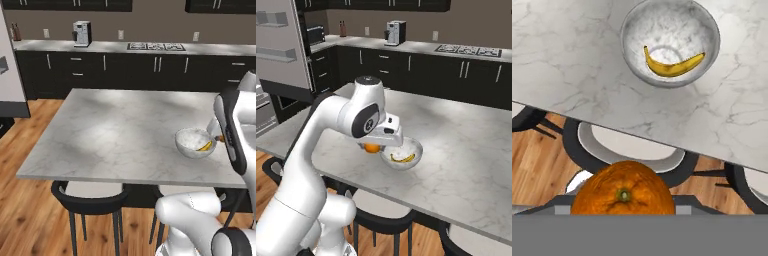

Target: Retrieve the banana and tangerine from the fridge and place them into the bowl on the dining table.

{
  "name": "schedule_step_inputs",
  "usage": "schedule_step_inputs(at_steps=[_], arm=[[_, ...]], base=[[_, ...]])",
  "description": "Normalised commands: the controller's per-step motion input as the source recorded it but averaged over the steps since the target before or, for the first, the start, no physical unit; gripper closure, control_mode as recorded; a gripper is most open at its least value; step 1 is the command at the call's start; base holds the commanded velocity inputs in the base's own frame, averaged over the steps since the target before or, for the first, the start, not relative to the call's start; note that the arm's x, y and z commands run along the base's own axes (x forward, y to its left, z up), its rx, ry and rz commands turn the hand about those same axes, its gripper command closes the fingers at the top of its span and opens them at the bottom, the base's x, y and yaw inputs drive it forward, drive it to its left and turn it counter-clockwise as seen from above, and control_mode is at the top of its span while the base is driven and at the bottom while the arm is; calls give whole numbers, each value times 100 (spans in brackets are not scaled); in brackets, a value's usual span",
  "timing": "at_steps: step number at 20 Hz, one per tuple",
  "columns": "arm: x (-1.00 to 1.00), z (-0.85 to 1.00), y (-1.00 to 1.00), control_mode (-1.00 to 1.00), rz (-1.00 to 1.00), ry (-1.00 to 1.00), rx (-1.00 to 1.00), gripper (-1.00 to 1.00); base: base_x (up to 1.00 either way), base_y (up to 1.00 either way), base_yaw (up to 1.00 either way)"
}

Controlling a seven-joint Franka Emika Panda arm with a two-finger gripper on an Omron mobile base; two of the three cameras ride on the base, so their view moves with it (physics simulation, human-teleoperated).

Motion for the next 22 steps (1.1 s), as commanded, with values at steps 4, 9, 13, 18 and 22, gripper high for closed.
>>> schedule_step_inputs(at_steps=[4, 9, 13, 18, 22], arm=[[79, -32, -26, -100, 0, 10, 1, 100], [56, -55, -12, -100, 0, 2, 1, 100], [46, -61, -6, -100, 0, 0, 0, 100], [36, -60, -5, -100, 0, 0, 1, 100], [35, -41, 0, -100, 0, 0, 0, 100]], base=[[0, 0, 0], [0, 0, 0], [0, 0, 0], [0, 0, 0], [0, 0, 0]])
